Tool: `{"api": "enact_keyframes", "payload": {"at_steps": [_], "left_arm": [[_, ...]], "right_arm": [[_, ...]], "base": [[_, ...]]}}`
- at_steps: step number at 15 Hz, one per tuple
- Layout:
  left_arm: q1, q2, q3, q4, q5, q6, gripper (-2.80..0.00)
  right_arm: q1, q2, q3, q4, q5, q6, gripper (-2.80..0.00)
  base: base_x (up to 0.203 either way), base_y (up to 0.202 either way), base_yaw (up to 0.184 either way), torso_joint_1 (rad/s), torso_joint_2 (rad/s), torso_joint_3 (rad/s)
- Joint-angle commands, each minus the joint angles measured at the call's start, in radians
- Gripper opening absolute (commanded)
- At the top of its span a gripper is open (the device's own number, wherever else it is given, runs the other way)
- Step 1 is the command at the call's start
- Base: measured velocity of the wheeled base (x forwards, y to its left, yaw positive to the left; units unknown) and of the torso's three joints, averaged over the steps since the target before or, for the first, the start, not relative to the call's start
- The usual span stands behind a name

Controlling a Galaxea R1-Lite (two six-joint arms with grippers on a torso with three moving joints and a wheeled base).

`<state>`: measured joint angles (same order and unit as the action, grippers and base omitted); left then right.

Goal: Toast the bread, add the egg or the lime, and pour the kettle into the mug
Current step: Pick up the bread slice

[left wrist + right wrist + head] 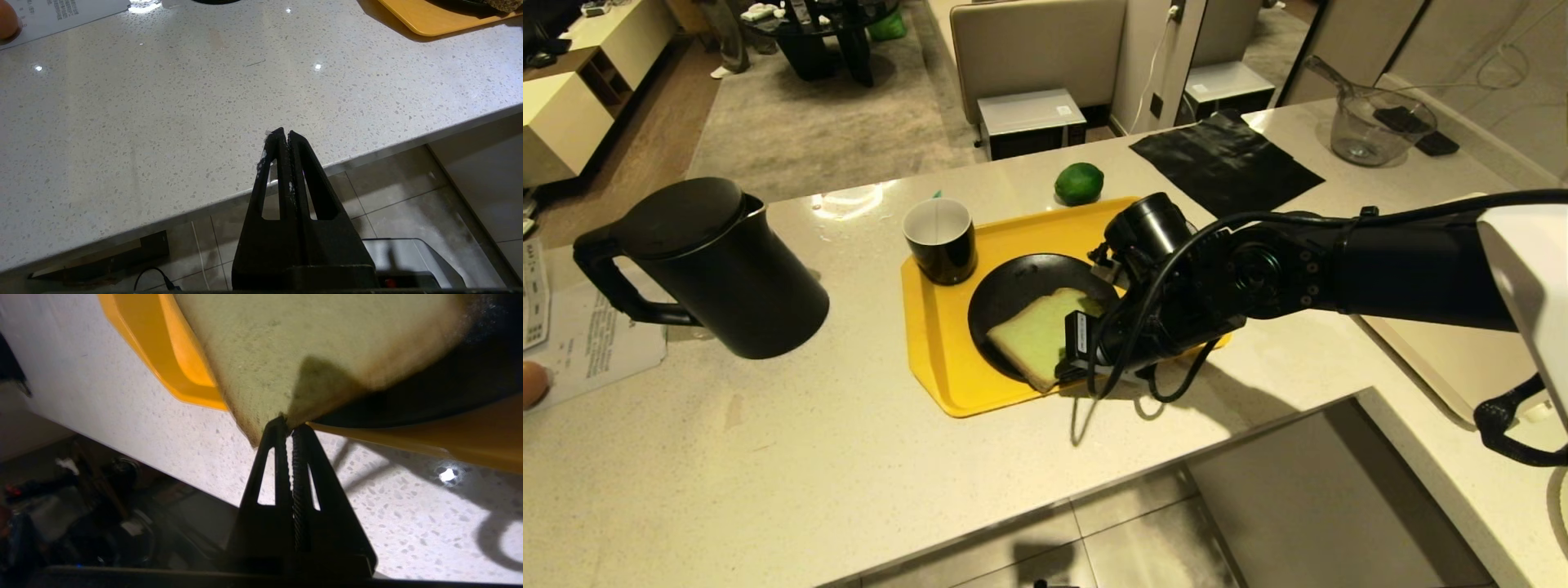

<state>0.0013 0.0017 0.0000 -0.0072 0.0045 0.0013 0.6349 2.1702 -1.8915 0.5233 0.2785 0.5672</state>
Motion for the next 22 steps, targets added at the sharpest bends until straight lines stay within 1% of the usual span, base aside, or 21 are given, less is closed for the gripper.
{"api": "enact_keyframes", "payload": {"at_steps": [1, 7, 11, 14, 18, 20, 22], "left_arm": [[0.000, 0.000, 0.000, 0.000, 0.000, 0.000, -2.80], [0.000, 0.000, 0.000, 0.000, 0.000, 0.000, -2.80], [0.000, 0.000, 0.000, 0.000, 0.000, 0.000, -2.80], [0.000, 0.000, 0.000, 0.000, 0.000, 0.000, -2.80], [0.000, 0.000, 0.000, 0.000, 0.000, 0.000, -2.80], [0.000, 0.000, 0.000, 0.000, 0.000, 0.000, -2.80], [0.000, 0.000, 0.000, 0.000, 0.000, 0.000, -2.80]], "right_arm": [[-0.002, 0.001, 0.005, 0.005, 0.004, 0.003, -2.80], [-0.011, -0.025, 0.012, 0.007, 0.005, 0.005, -2.80], [-0.021, -0.096, 0.002, 0.005, 0.011, 0.024, -2.80], [-0.025, -0.105, 0.002, 0.004, -0.005, 0.020, -2.80], [-0.042, -0.102, 0.019, 0.005, -0.045, 0.020, -2.80], [-0.046, -0.103, 0.031, 0.006, -0.047, 0.013, -2.80], [-0.046, -0.102, 0.026, 0.006, -0.047, -0.029, -2.80]], "base": [[0.000, 0.000, 0.000, 0.000, 0.00, 0.000], [0.000, 0.000, 0.000, 0.000, 0.00, 0.000], [0.000, 0.000, 0.000, 0.000, 0.00, 0.000], [0.000, 0.000, 0.000, 0.000, 0.00, 0.000], [0.000, 0.000, 0.000, 0.000, 0.00, 0.000], [0.000, 0.000, 0.000, 0.000, 0.00, 0.000], [0.000, 0.000, 0.000, 0.000, 0.00, 0.000]]}}
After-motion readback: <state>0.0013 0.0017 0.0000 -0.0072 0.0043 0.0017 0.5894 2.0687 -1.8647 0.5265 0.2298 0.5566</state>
